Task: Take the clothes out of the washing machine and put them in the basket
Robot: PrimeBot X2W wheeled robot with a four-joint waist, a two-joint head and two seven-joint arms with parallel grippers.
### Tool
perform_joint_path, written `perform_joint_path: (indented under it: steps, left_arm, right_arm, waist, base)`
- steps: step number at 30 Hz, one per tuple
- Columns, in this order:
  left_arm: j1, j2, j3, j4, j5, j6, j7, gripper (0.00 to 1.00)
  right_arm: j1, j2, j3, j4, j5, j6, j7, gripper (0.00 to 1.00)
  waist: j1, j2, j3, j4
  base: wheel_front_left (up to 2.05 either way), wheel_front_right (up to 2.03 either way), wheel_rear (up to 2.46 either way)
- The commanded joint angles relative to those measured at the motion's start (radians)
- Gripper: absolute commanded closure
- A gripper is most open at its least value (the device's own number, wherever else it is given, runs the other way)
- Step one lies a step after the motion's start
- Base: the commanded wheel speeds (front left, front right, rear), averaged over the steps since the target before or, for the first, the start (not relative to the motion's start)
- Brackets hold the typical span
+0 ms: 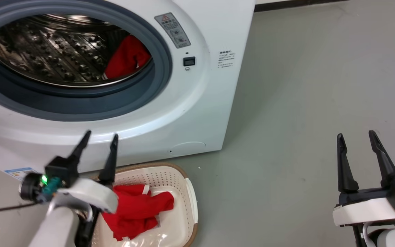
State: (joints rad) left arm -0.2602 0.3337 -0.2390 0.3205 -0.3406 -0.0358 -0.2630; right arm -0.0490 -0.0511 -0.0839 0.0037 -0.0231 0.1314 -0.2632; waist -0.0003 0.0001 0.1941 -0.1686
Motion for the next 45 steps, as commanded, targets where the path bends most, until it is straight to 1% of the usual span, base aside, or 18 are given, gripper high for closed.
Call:
perform_joint_path:
  steps: [1, 3, 6, 11, 12, 14, 17, 20, 23, 26, 27, 31, 34, 36, 40, 42, 45]
  left_arm:
    - [-0.026, 0.004, 0.013, -0.015, -0.006, -0.003, -0.003, 0.0]
    - [-0.048, 0.016, 0.022, -0.035, -0.004, 0.004, 0.002, 0.0]
    - [-0.111, 0.047, 0.043, -0.057, -0.013, -0.003, 0.037, 0.0]
    - [-0.269, 0.113, 0.05, -0.058, -0.013, -0.024, 0.164, 0.0]
    - [-0.269, 0.113, 0.05, -0.058, -0.013, -0.024, 0.164, 0.0]
    - [-0.345, 0.138, 0.055, -0.046, -0.022, -0.034, 0.221, 0.0]
    - [-0.451, 0.177, 0.054, -0.009, -0.039, -0.049, 0.338, 0.0]
    - [-0.57, 0.192, 0.075, 0.051, -0.107, -0.061, 0.48, 0.0]
    - [-0.684, 0.239, 0.075, 0.103, -0.116, -0.067, 0.594, 0.0]
    - [-0.796, 0.267, 0.075, 0.153, -0.111, -0.06, 0.666, 0.0]
    - [-0.833, 0.285, 0.076, 0.168, -0.104, -0.057, 0.691, 0.0]
    - [-0.958, 0.342, 0.089, 0.243, -0.083, -0.028, 0.764, 0.0]
    - [-1.041, 0.368, 0.076, 0.3, -0.064, -0.028, 0.809, 0.0]
    - [-1.097, 0.375, 0.061, 0.331, -0.052, -0.033, 0.837, 0.0]
    - [-1.174, 0.352, 0.035, 0.404, -0.048, -0.03, 0.9, 0.0]
    - [-1.204, 0.347, 0.015, 0.437, -0.036, -0.038, 0.932, 0.0]
    - [-1.236, 0.341, -0.015, 0.477, -0.023, -0.053, 0.953, 0.0]
  right_arm:
    - [0.004, 0.002, 0.005, -0.003, 0.011, -0.001, -0.002, 0.0]
    - [0.0, 0.001, 0.008, -0.007, 0.015, -0.001, -0.003, 0.0]
    - [-0.013, 0.001, 0.014, -0.014, 0.024, -0.001, -0.002, 0.0]
    - [-0.041, 0.001, 0.02, -0.024, 0.046, -0.001, -0.003, 0.0]
    - [-0.041, 0.001, 0.02, -0.024, 0.046, -0.001, -0.003, 0.0]
    - [-0.051, 0.002, 0.023, -0.026, 0.059, -0.001, -0.002, 0.0]
    - [-0.076, 0.002, 0.04, -0.033, 0.077, -0.001, -0.002, 0.0]
    - [-0.095, 0.001, 0.04, -0.039, 0.106, -0.001, -0.003, 0.0]
    - [-0.115, 0.002, 0.059, -0.043, 0.135, -0.001, -0.002, 0.0]
    - [-0.13, 0.002, 0.081, -0.044, 0.157, -0.001, -0.002, 0.0]
    - [-0.135, 0.002, 0.094, -0.043, 0.168, -0.001, -0.003, 0.0]
    - [-0.158, 0.002, 0.151, -0.041, 0.197, -0.001, -0.003, 0.0]
    - [-0.168, 0.002, 0.175, -0.05, 0.22, -0.001, -0.003, 0.0]
    - [-0.171, 0.002, 0.185, -0.054, 0.239, -0.001, -0.003, 0.0]
    - [-0.168, 0.002, 0.193, -0.052, 0.256, -0.001, -0.003, 0.0]
    - [-0.168, 0.002, 0.197, -0.053, 0.261, -0.001, -0.002, 0.0]
    - [-0.167, 0.002, 0.197, -0.057, 0.272, -0.001, -0.002, 0.0]
  waist:
    - [0.0003, -0.0001, 0.017, -0.017]
    - [0.0003, -0.0001, 0.036, -0.032]
    - [0.0003, -0.0001, 0.077, -0.057]
    - [0.0003, -0.0001, 0.173, -0.095]
    - [0.0003, -0.0001, 0.173, -0.095]
    - [0.0003, -0.0001, 0.217, -0.111]
    - [0.0003, -0.0001, 0.284, -0.142]
    - [0.0003, -0.0001, 0.346, -0.169]
    - [0.0003, -0.0001, 0.414, -0.198]
    - [0.0003, -0.0001, 0.471, -0.226]
    - [0.0003, -0.0001, 0.489, -0.24]
    - [0.0003, -0.0001, 0.543, -0.297]
    - [0.0003, -0.0001, 0.578, -0.328]
    - [0.0003, -0.0001, 0.6, -0.34]
    - [0.0003, -0.0001, 0.625, -0.342]
    - [0.0003, -0.0001, 0.633, -0.343]
    - [0.0003, -0.0001, 0.643, -0.343]
  base:
    - [0.0, 0.0, 0.0]
    - [0.0, 0.0, 0.0]
    - [0.0, 0.0, 0.0]
    - [0.0, 0.0, 0.0]
    - [0.0, 0.0, 0.0]
    - [0.0, 0.0, 0.0]
    - [0.0, 0.0, 0.0]
    - [0.0, 0.0, 0.0]
    - [0.0, 0.0, 0.0]
    - [0.0, 0.0, 0.0]
    - [0.0, 0.0, 0.0]
    - [0.0, 0.0, 0.0]
    - [0.0, 0.0, 0.0]
    - [0.0, 0.0, 0.0]
    - [0.0, 0.0, 0.0]
    - [0.0, 0.0, 0.0]
    - [0.0, 0.0, 0.0]
